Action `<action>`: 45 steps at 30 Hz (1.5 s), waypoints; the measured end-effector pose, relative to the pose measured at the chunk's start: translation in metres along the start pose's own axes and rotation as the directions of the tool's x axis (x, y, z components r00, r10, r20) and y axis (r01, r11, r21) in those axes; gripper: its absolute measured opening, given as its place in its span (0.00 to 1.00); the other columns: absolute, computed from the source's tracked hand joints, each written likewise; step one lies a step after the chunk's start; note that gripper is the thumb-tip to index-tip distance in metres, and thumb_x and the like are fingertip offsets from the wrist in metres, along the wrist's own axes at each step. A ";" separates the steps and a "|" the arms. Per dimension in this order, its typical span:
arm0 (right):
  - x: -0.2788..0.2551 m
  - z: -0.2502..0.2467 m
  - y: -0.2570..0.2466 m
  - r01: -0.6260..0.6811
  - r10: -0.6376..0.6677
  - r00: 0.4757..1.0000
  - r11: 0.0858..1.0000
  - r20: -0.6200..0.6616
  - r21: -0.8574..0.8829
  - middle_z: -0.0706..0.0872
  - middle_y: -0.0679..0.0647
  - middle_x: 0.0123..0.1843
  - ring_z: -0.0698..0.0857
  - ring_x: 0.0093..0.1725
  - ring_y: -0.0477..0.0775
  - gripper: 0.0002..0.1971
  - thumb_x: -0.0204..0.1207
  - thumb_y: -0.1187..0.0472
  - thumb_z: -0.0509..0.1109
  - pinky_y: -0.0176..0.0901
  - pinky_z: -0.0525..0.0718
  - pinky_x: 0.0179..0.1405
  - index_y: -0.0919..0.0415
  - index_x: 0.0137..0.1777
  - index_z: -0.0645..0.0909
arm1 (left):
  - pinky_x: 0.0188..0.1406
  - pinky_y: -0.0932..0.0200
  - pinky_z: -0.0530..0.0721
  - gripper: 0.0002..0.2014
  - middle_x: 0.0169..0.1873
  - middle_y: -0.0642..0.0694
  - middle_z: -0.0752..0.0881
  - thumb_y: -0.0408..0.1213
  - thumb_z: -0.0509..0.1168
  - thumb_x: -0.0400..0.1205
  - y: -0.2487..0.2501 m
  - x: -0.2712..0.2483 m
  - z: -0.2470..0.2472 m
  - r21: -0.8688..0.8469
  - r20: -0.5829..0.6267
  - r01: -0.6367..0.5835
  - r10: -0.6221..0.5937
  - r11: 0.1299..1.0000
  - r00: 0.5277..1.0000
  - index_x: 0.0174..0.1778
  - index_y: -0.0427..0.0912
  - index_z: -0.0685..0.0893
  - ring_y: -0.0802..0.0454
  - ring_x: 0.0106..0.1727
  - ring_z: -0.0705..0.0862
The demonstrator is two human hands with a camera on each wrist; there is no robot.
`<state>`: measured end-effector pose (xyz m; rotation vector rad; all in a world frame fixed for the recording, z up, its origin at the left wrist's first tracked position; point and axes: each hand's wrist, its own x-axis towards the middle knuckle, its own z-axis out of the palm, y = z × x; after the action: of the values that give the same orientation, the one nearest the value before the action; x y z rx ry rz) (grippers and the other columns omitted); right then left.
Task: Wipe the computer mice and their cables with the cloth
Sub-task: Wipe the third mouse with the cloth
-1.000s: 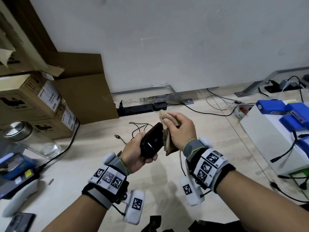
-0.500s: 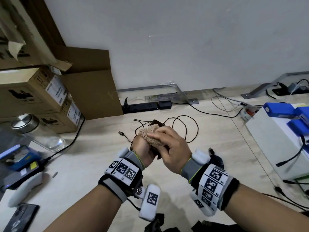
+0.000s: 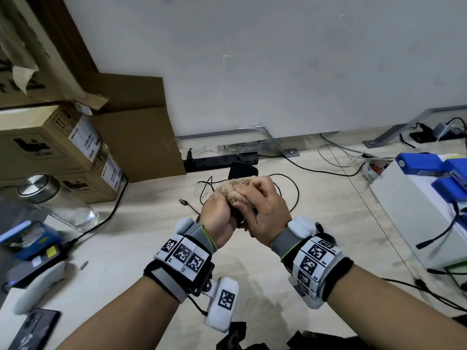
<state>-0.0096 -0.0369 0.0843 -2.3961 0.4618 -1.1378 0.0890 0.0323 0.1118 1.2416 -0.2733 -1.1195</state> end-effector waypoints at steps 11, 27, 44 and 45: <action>0.031 -0.012 -0.002 -0.548 0.551 0.832 0.835 -0.065 0.050 0.81 0.53 0.51 0.83 0.48 0.57 0.12 0.79 0.47 0.65 0.45 0.78 0.47 0.54 0.50 0.83 | 0.32 0.50 0.73 0.20 0.36 0.33 0.83 0.45 0.50 0.87 -0.008 -0.003 0.000 0.209 0.052 -0.109 0.100 0.972 0.994 0.50 0.30 0.77 0.41 0.36 0.79; 0.032 -0.031 0.020 -0.516 0.594 0.795 0.769 -0.124 0.377 0.90 0.47 0.45 0.88 0.45 0.50 0.20 0.66 0.69 0.63 0.48 0.87 0.49 0.44 0.50 0.83 | 0.25 0.55 0.67 0.17 0.30 0.39 0.80 0.40 0.48 0.86 0.005 -0.004 -0.016 0.149 0.081 -0.043 0.031 0.988 0.996 0.48 0.35 0.80 0.43 0.27 0.80; 0.005 -0.007 -0.018 -0.009 0.007 1.000 0.997 0.022 0.082 0.84 0.58 0.51 0.81 0.51 0.61 0.14 0.72 0.63 0.66 0.43 0.75 0.60 0.62 0.57 0.85 | 0.38 0.52 0.75 0.19 0.33 0.41 0.81 0.46 0.52 0.86 0.004 -0.005 -0.013 0.096 0.115 -0.095 0.083 0.991 0.990 0.33 0.46 0.80 0.47 0.36 0.79; 0.007 -0.008 -0.014 -0.044 0.043 0.999 0.995 0.013 0.088 0.84 0.57 0.50 0.81 0.50 0.61 0.14 0.72 0.62 0.67 0.44 0.77 0.58 0.61 0.56 0.86 | 0.33 0.53 0.71 0.18 0.30 0.42 0.78 0.45 0.51 0.85 0.003 -0.005 -0.014 0.138 0.120 -0.104 0.087 0.985 0.989 0.31 0.46 0.77 0.46 0.32 0.76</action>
<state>-0.0098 -0.0309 0.1006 -2.3043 0.4477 -1.1023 0.0980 0.0445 0.1114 1.2797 -0.5027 -1.1040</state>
